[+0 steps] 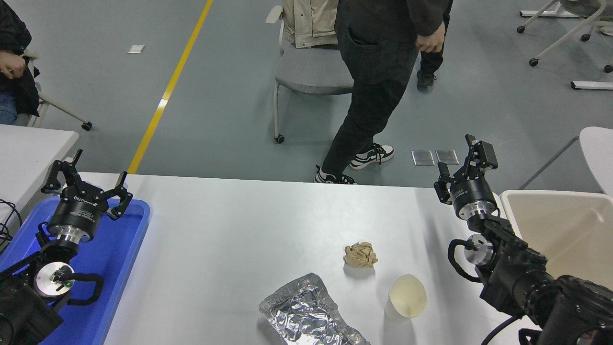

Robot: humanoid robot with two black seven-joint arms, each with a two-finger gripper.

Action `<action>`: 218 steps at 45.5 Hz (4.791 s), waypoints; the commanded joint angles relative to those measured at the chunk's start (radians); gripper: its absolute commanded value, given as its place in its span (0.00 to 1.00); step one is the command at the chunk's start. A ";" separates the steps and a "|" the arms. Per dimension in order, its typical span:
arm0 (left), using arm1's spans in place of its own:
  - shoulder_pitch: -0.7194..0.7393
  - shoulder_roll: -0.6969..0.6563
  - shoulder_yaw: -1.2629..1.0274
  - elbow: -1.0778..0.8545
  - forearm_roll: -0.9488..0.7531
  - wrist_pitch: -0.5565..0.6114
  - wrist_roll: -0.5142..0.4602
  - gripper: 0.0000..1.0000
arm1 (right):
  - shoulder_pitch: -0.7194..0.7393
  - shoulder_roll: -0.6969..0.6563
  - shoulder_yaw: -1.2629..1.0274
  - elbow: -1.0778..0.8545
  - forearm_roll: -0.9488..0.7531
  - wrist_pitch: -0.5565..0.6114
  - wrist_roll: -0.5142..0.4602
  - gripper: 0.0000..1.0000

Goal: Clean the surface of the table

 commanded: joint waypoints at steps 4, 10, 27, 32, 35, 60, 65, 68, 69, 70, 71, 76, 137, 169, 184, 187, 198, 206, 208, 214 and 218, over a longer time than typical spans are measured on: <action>0.002 0.000 0.002 0.000 0.002 0.000 0.000 1.00 | 0.005 0.000 0.001 0.001 0.000 0.000 0.000 1.00; 0.000 0.000 0.000 0.000 0.000 0.000 0.000 1.00 | 0.004 0.000 0.000 0.001 -0.001 0.001 0.000 1.00; 0.000 0.000 0.000 0.000 0.002 0.000 0.000 1.00 | 0.005 0.000 0.021 -0.001 0.003 -0.004 -0.003 1.00; 0.000 0.000 0.000 0.000 0.000 0.000 0.000 1.00 | 0.007 0.000 0.021 -0.002 0.003 -0.008 -0.003 1.00; 0.000 0.000 0.000 0.000 0.000 0.000 0.000 1.00 | 0.007 0.000 0.021 -0.005 0.000 -0.010 -0.001 1.00; 0.000 0.000 0.000 0.000 0.000 0.000 0.000 1.00 | 0.014 0.000 0.006 0.013 0.000 -0.097 -0.026 1.00; 0.000 0.000 0.000 0.000 0.000 0.000 0.000 1.00 | 0.019 0.000 0.000 0.024 0.000 -0.097 -0.052 1.00; 0.000 0.000 0.000 0.000 0.000 0.000 0.000 1.00 | 0.019 0.000 0.000 0.025 0.000 -0.094 -0.064 1.00; 0.000 0.000 0.000 0.000 0.000 0.000 0.000 1.00 | 0.019 0.000 -0.002 0.025 -0.001 -0.091 -0.070 1.00; 0.000 0.000 0.000 0.000 0.000 0.000 0.000 1.00 | 0.019 0.000 -0.002 0.027 -0.001 -0.089 -0.073 1.00; 0.000 0.000 0.000 0.000 0.000 0.002 0.000 1.00 | 0.019 0.000 -0.003 0.027 -0.003 -0.086 -0.076 1.00; 0.000 0.000 0.000 0.000 0.000 0.000 0.000 1.00 | 0.018 0.000 -0.006 0.063 -0.020 -0.082 -0.093 1.00; -0.001 0.000 0.000 0.000 0.000 0.000 0.000 1.00 | 0.103 -0.574 -0.479 1.127 -0.286 -0.530 -0.214 1.00; 0.000 0.000 0.000 0.000 0.000 0.000 0.000 1.00 | 0.304 -0.799 -0.730 1.518 -1.009 -0.494 -0.675 1.00; -0.001 0.000 0.000 0.000 0.000 0.000 0.001 1.00 | 0.393 -0.815 -0.881 1.542 -1.127 -0.424 -0.675 1.00; -0.001 0.000 0.000 0.000 0.002 0.000 0.001 1.00 | 0.393 -0.815 -0.905 1.542 -1.147 -0.409 -0.675 1.00; -0.001 0.000 0.000 0.000 0.000 0.000 0.000 1.00 | 0.363 -0.802 -0.976 1.538 -1.267 -0.398 -0.668 1.00; -0.001 0.000 0.000 0.000 0.000 0.000 0.000 1.00 | 0.352 -0.805 -1.003 1.532 -1.293 -0.398 -0.668 1.00; -0.001 0.000 0.000 0.000 0.002 0.000 0.000 1.00 | 0.350 -0.804 -1.006 1.532 -1.293 -0.398 -0.667 1.00; 0.000 0.000 0.000 0.000 0.002 0.000 0.001 1.00 | 0.320 -0.801 -1.011 1.532 -1.294 -0.398 -0.668 1.00; -0.001 0.000 0.000 0.000 0.000 0.000 0.000 1.00 | 0.315 -0.799 -1.009 1.530 -1.294 -0.398 -0.670 1.00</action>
